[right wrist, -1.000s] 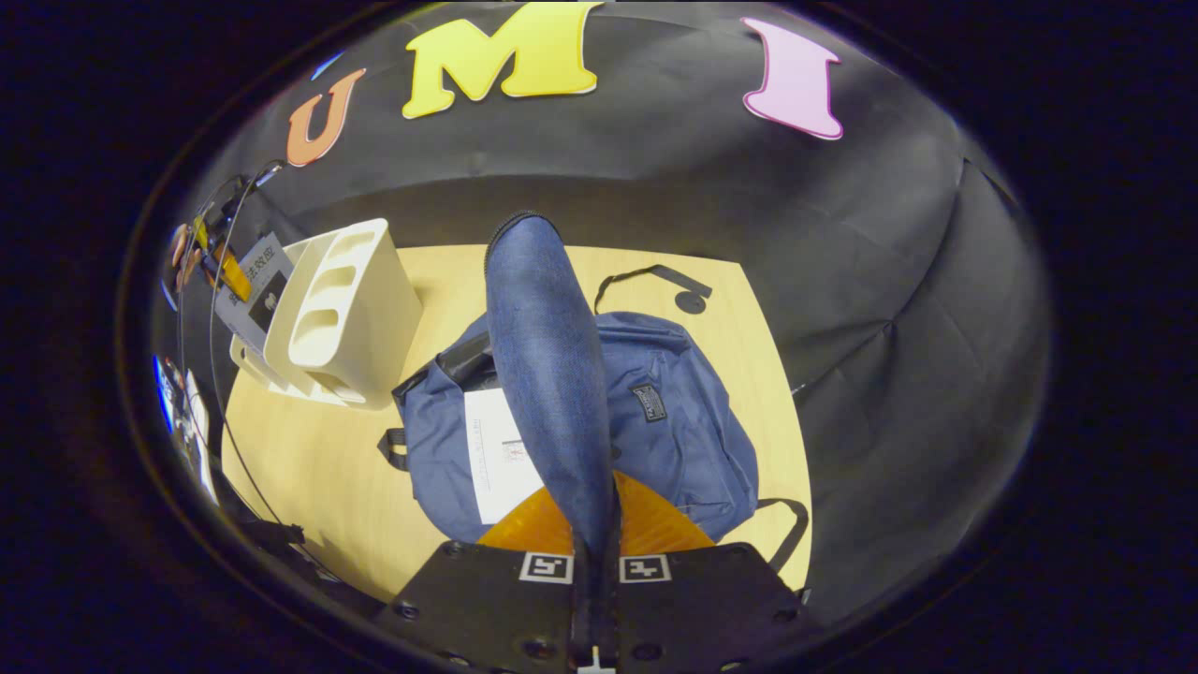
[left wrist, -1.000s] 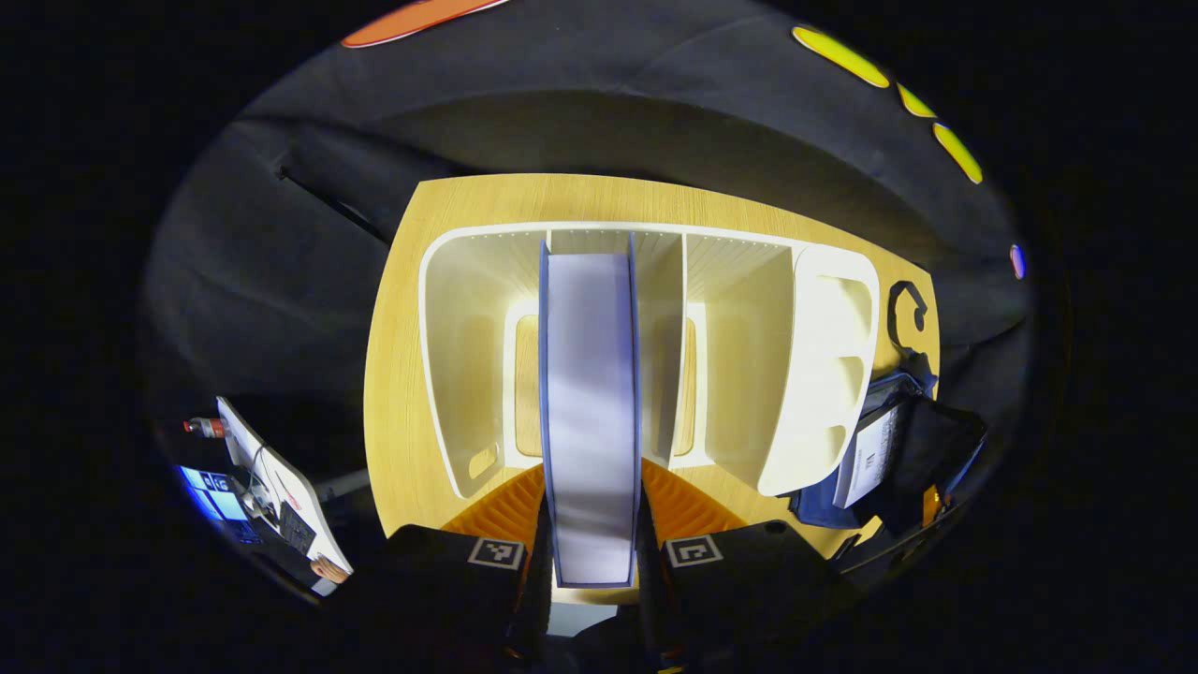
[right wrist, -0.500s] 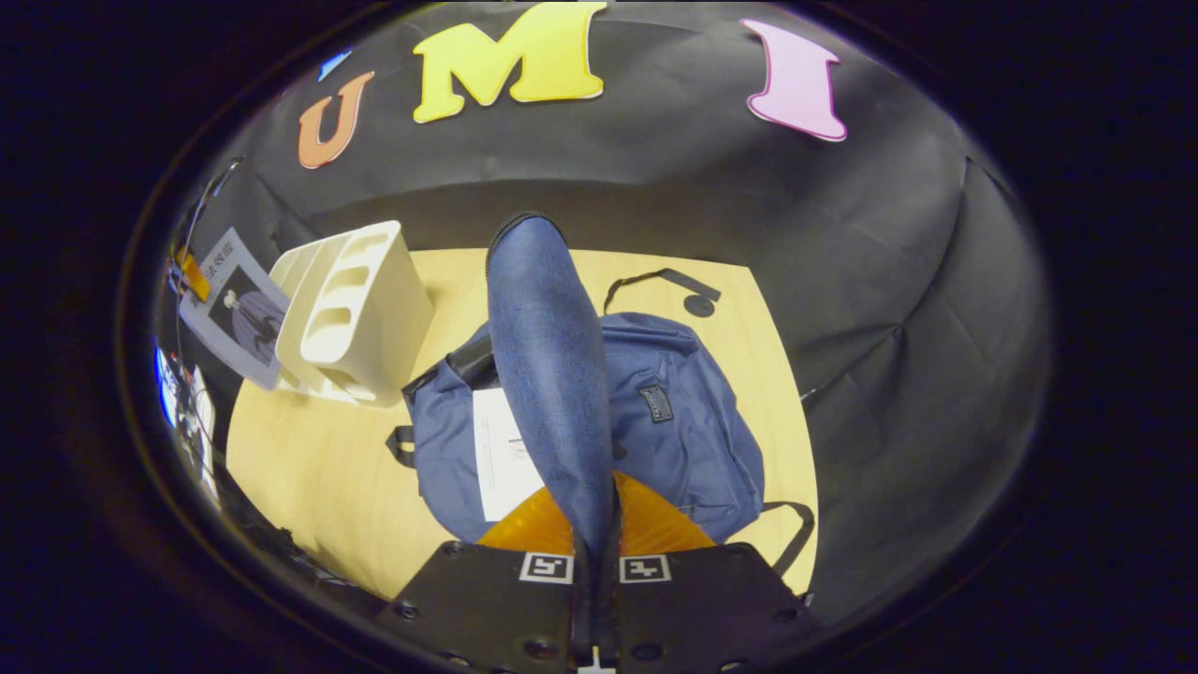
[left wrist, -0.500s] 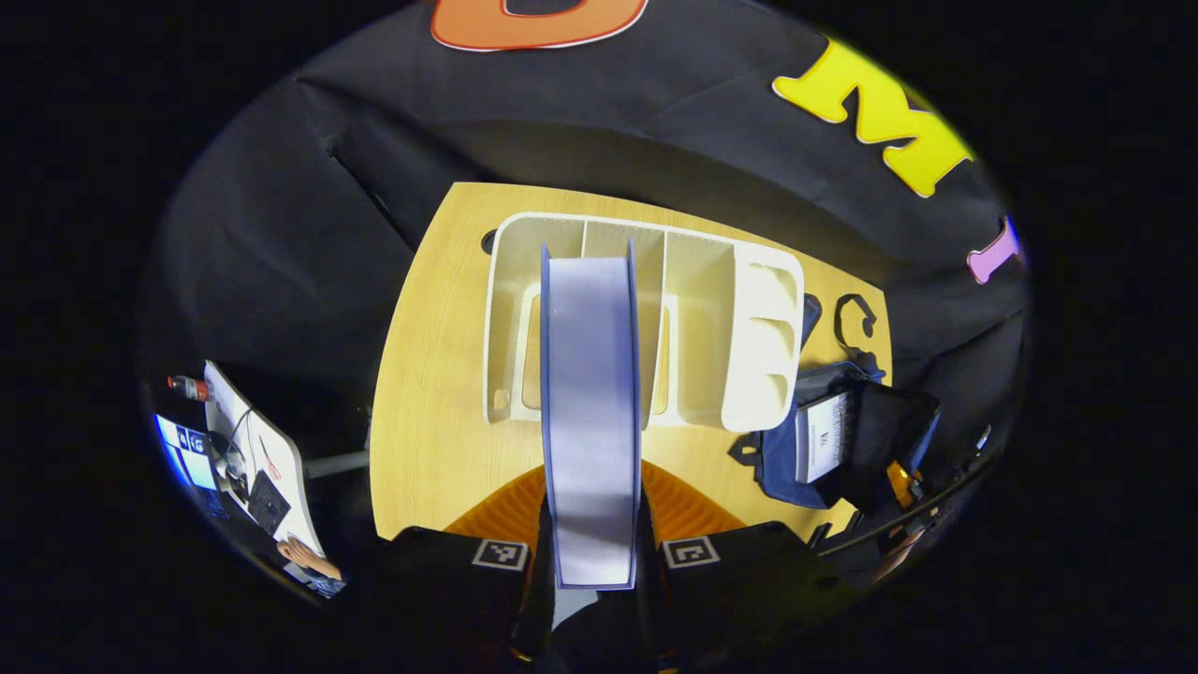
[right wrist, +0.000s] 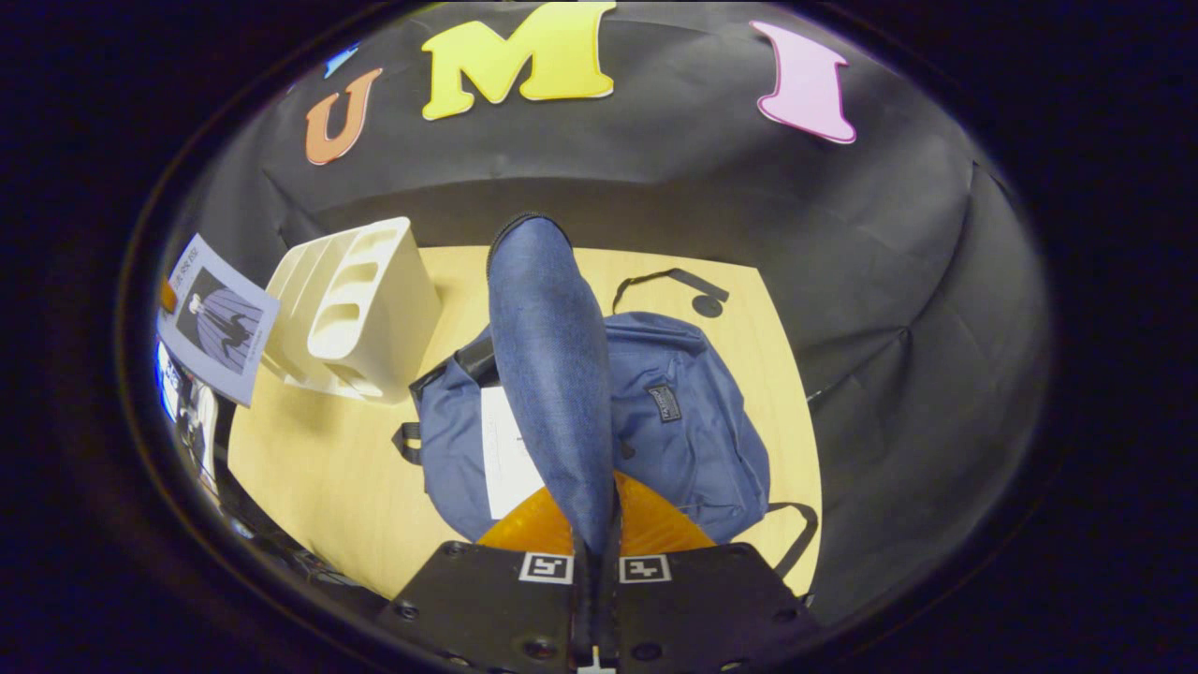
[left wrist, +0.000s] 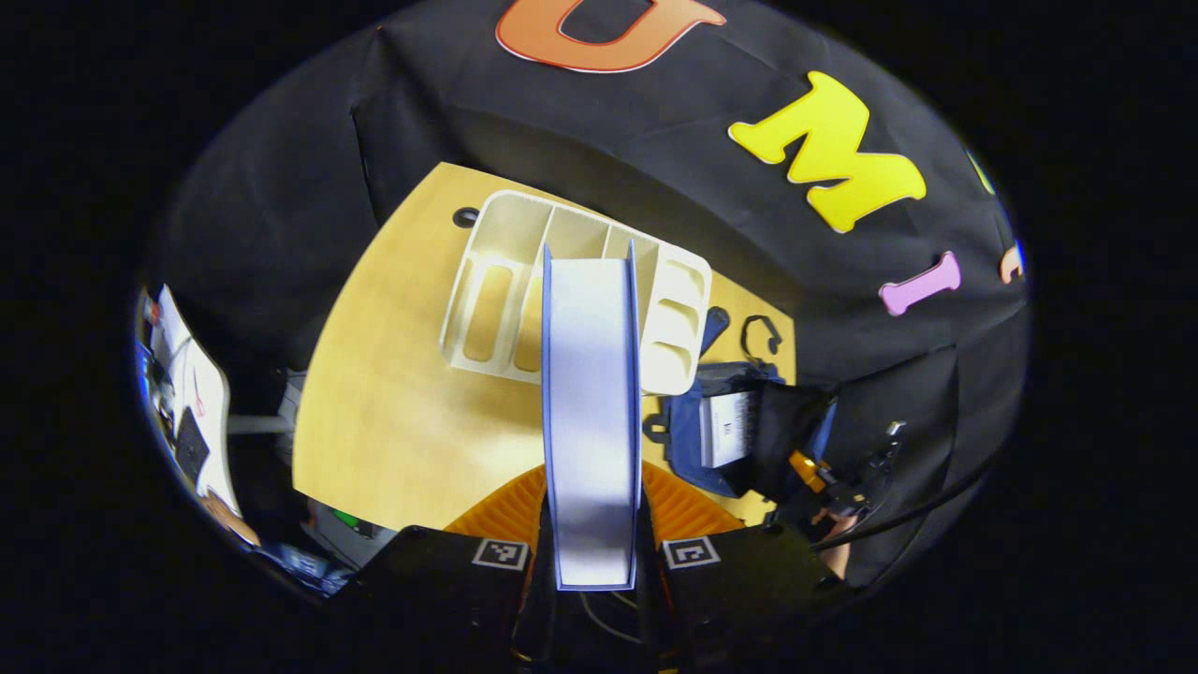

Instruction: Open the schoolbag, grab two books from the bookshelf and put them into the schoolbag.

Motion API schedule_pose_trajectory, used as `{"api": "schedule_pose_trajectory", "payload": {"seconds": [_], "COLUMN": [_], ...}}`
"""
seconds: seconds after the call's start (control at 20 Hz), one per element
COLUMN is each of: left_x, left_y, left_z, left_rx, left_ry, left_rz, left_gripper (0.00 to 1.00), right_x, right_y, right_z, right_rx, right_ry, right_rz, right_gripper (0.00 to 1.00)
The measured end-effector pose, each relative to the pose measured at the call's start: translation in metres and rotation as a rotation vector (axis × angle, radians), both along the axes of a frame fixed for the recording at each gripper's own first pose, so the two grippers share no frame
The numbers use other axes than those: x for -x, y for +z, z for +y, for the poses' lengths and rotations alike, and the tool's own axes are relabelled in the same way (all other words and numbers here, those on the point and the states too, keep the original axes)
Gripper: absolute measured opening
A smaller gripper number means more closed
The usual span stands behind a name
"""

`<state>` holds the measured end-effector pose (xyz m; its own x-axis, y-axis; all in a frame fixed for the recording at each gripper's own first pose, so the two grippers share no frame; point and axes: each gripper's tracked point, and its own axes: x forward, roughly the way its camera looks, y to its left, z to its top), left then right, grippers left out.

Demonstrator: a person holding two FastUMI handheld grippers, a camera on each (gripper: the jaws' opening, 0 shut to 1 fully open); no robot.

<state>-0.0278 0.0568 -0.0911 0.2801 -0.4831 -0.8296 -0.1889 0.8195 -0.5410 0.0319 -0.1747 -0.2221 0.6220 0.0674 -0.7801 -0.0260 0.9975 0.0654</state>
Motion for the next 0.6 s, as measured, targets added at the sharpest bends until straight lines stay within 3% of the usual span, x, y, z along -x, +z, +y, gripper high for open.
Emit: {"api": "schedule_pose_trajectory", "payload": {"seconds": [0.25, 0.3, 0.6], "left_x": [0.02, 0.022, 0.028], "left_y": [-0.017, -0.02, -0.036], "left_z": [-0.032, -0.044, -0.108], "left_rx": [0.155, 0.184, 0.354], "left_ry": [0.025, 0.017, -0.047], "left_rz": [-0.017, -0.022, -0.073], "left_gripper": [0.42, 0.38, 0.38], "right_x": [0.001, 0.001, 0.0], "right_y": [0.0, 0.0, 0.001], "right_z": [-0.003, -0.003, -0.004], "right_rx": [0.029, 0.029, 0.051], "right_ry": [-0.004, -0.007, -0.009], "right_rz": [-0.007, -0.005, -0.006], "right_gripper": [0.03, 0.03, 0.03]}}
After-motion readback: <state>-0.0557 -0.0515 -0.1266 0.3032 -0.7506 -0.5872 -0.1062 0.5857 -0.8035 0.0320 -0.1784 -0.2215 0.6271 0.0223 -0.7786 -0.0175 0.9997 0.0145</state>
